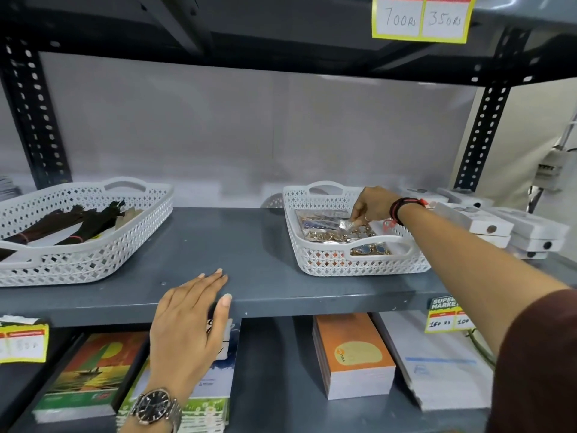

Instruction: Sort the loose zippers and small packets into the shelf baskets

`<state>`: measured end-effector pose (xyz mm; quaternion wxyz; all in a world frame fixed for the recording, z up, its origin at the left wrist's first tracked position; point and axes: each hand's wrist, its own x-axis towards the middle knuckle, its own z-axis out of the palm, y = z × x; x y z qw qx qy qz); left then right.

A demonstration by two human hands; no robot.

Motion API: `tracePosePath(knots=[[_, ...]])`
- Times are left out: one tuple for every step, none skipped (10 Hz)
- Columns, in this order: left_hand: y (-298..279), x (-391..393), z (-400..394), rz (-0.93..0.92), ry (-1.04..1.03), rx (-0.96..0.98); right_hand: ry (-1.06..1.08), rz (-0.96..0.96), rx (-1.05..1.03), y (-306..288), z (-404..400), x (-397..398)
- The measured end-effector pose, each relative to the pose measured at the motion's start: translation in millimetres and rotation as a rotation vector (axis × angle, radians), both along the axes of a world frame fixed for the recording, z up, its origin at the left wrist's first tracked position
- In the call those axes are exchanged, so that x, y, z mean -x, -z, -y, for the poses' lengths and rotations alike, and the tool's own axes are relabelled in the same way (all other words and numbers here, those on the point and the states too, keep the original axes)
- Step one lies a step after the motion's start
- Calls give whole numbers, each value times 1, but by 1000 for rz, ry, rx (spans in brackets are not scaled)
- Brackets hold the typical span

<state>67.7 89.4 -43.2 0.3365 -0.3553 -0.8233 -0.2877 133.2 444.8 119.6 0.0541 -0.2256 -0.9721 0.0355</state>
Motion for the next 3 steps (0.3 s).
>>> tracePosePath(knots=[[0,1,1,0,5,7,-2,-22,26,-3,1,-2],[0,2,6,-43,25,9,-5,-179,9,-15,5,0],[-11,2,3,-41,64,3,-23,-369,-33,-22,11,3]])
